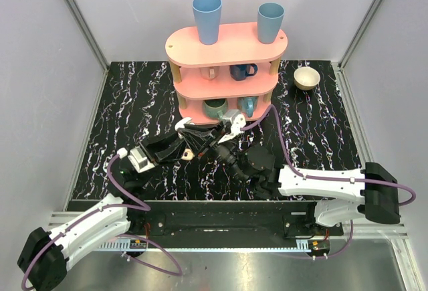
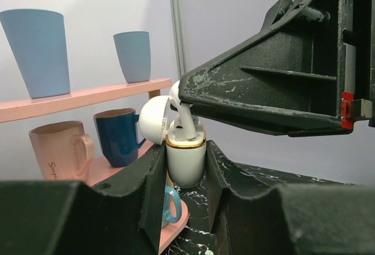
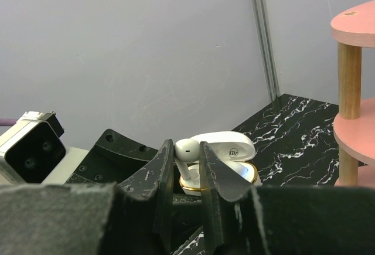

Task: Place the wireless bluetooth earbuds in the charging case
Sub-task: Insert the left earbud into the left side groove of the charging case.

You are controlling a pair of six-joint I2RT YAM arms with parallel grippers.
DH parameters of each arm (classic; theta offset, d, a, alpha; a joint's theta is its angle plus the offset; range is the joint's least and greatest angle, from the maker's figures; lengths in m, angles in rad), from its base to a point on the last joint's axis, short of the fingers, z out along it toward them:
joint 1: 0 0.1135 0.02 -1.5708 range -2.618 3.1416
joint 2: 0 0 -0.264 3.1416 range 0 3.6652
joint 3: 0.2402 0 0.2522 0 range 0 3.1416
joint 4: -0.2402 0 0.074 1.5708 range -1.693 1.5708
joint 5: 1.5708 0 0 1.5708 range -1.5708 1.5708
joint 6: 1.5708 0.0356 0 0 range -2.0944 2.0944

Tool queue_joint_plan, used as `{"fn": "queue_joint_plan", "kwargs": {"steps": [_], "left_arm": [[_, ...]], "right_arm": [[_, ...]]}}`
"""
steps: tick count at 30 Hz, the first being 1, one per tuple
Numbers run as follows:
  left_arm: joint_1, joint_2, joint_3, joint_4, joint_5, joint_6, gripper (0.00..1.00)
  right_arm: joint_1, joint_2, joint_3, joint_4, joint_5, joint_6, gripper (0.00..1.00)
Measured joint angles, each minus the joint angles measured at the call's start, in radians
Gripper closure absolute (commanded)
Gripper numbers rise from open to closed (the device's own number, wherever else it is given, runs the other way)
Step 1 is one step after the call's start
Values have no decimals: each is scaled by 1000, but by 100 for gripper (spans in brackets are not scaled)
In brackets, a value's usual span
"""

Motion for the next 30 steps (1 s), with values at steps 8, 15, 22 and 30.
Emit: {"fn": "queue_joint_plan", "kwargs": {"steps": [8,15,22,30], "left_arm": [[-2,0,0,0,0,0,100],[-2,-8,0,5,-4,0,100],[-4,-8,0,15,-5,0,100],[-5,1,0,45,-12,-5,100]], "right_arm": [[0,21,0,38,0,-25,77],[3,23,0,53,2,-48,77],[6,23,0,59,2,-64,77],[6,27,0,73,-4,-63,76]]}}
